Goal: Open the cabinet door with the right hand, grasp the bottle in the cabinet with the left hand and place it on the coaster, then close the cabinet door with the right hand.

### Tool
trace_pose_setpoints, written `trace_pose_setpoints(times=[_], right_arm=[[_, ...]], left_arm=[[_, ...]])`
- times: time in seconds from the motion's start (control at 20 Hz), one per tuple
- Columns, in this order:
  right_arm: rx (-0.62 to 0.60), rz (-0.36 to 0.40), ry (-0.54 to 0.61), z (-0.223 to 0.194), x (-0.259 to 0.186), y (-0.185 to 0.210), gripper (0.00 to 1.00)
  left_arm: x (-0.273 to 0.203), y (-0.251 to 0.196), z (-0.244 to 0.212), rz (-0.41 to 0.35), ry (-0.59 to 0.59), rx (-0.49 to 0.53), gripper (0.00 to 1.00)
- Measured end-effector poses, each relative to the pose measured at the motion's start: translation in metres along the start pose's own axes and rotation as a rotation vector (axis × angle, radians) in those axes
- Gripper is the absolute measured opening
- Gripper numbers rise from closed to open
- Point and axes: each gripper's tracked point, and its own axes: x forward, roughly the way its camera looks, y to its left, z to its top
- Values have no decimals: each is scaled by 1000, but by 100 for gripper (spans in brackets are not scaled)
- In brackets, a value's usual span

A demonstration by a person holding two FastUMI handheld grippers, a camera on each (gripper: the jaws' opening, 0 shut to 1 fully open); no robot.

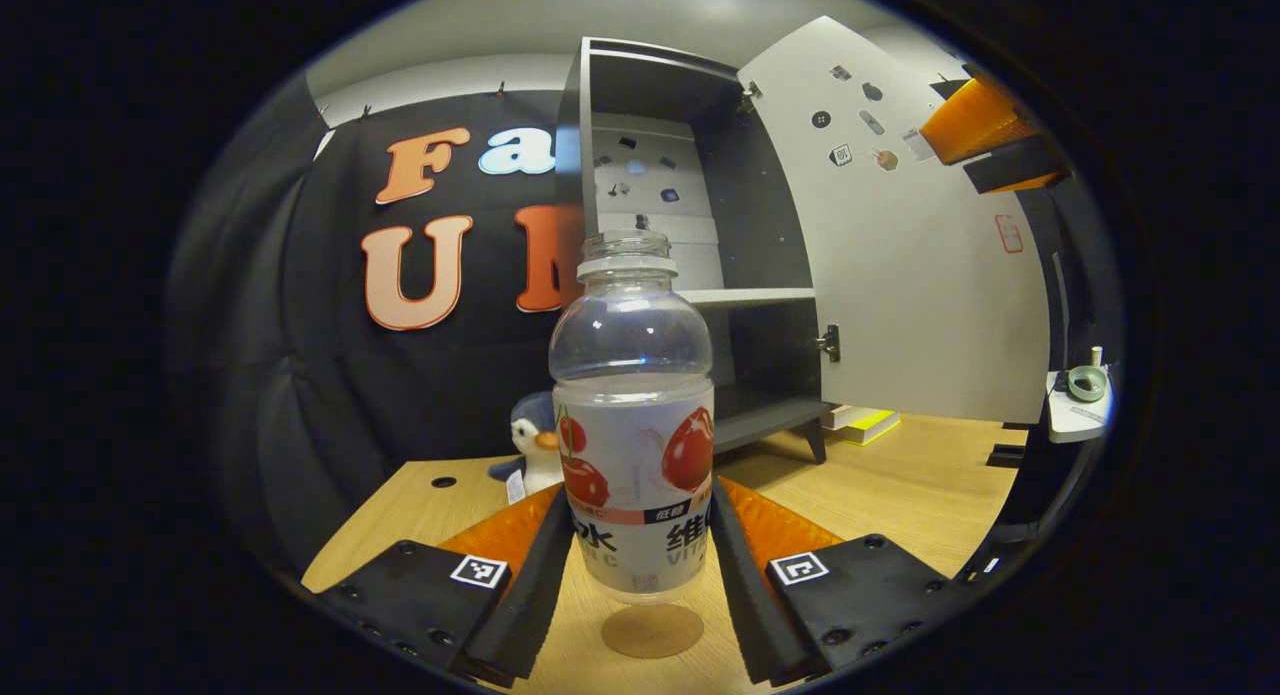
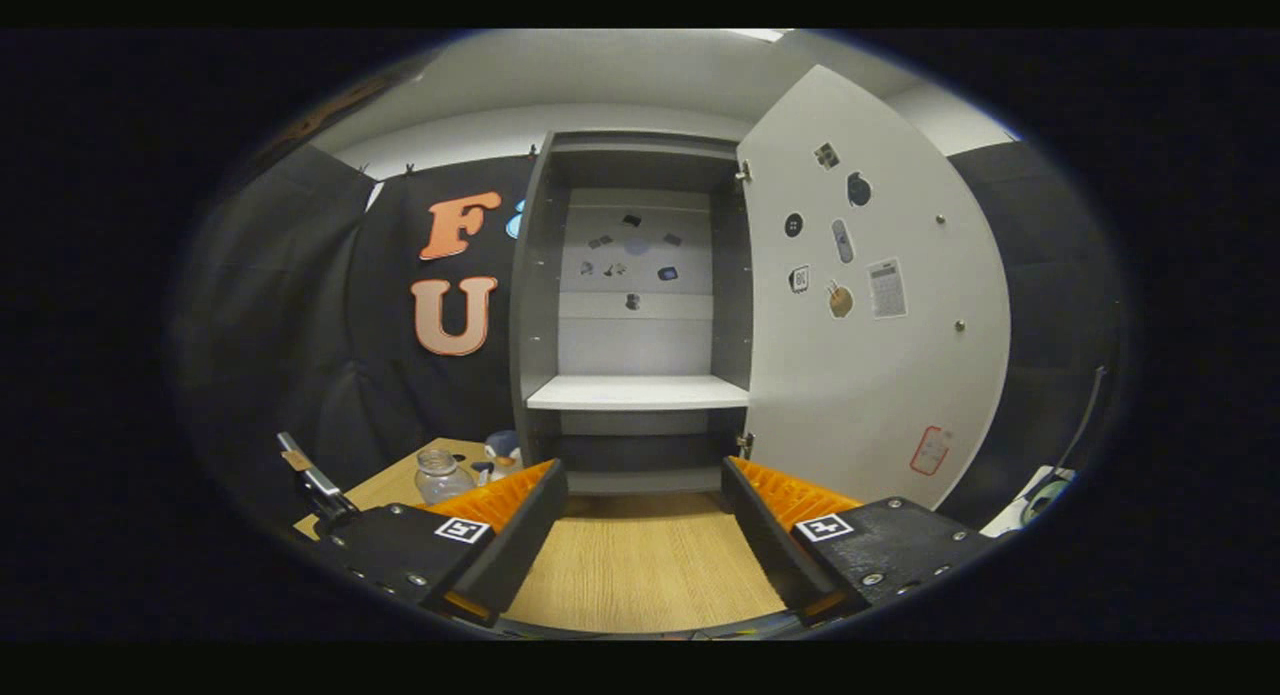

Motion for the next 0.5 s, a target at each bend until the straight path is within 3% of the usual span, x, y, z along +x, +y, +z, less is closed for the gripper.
trace_pose_setpoints(times=[0.2,0.5], right_arm=[[-14,-28,25,-20,10,-15,95],[-8,-28,68,-40,18,-12,95]], left_arm=[[8,7,-44,52,48,-26,81],[12,2,-94,50,137,-38,81]])
